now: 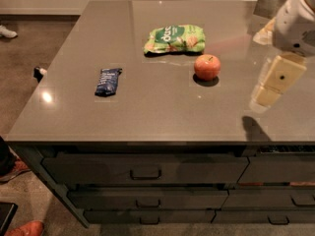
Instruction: Pick apple
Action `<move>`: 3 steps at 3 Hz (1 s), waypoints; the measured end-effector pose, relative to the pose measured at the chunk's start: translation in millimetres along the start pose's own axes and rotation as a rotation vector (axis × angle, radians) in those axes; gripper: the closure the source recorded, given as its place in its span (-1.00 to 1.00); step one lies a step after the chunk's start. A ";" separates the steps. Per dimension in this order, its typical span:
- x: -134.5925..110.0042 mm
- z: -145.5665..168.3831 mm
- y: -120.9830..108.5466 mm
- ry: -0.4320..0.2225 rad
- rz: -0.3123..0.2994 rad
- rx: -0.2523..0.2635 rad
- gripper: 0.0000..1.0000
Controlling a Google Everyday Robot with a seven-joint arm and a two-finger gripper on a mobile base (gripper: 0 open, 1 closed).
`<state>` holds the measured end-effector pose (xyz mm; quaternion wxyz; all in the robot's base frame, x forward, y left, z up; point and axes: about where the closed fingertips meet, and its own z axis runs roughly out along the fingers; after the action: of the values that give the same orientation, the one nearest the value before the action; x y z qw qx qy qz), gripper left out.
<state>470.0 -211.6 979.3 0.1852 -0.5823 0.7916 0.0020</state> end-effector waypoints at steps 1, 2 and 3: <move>-4.7 14.6 -37.8 -0.080 0.102 0.012 -1.00; -4.0 41.6 -75.2 -0.139 0.261 0.046 -1.00; -1.7 62.4 -100.8 -0.178 0.385 0.075 -1.00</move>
Offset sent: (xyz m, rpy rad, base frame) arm 0.1107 -0.0171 -0.0269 0.2548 -0.0466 -0.3202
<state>581.6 -228.8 943.1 0.2721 -0.4107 0.8682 0.0595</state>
